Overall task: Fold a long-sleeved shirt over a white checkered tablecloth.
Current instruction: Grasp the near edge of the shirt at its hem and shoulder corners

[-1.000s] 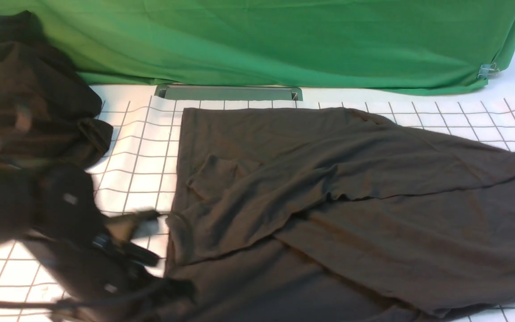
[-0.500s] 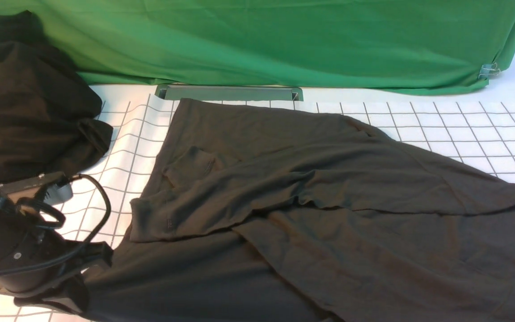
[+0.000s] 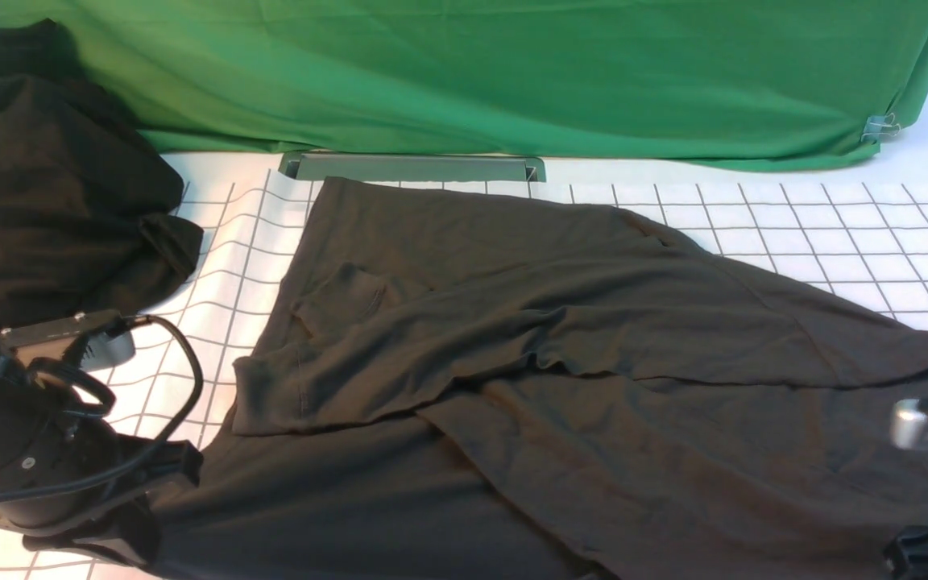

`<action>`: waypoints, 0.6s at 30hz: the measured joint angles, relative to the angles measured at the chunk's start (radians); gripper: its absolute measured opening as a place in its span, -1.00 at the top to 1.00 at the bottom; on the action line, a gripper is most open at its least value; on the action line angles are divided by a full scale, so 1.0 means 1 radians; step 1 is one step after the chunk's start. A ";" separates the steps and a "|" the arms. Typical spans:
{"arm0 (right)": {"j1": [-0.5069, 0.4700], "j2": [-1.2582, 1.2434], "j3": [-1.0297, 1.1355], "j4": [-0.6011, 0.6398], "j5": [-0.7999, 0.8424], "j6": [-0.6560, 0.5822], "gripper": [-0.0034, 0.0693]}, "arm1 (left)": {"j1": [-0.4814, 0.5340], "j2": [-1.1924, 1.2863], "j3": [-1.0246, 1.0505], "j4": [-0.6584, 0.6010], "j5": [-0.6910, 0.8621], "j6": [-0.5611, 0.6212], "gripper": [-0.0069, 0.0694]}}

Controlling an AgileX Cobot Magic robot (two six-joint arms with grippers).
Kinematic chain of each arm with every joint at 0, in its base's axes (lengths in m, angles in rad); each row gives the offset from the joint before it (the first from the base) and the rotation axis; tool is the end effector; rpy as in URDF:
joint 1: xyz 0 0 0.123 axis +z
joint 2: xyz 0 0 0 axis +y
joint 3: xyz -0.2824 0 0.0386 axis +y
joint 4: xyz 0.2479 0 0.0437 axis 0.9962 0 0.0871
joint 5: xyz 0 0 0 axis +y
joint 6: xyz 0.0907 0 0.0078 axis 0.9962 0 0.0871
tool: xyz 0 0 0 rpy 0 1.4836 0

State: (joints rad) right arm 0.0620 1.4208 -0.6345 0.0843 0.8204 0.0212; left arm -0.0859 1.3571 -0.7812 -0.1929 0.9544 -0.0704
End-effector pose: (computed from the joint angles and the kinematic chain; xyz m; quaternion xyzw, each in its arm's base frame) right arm 0.2060 0.0184 0.1727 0.0076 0.9991 0.0326 0.0243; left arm 0.2196 -0.0332 0.2197 -0.0428 0.9937 -0.0867 0.0569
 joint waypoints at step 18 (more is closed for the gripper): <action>0.376 0.039 -0.070 -0.165 -0.046 -0.132 -0.24 | 0.000 0.000 0.000 0.000 0.001 0.008 0.77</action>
State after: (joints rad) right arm 0.4381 1.4600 -0.7046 -0.0810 0.7748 -0.1107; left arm -0.0859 1.3571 -0.7812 -0.1929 0.9551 -0.0622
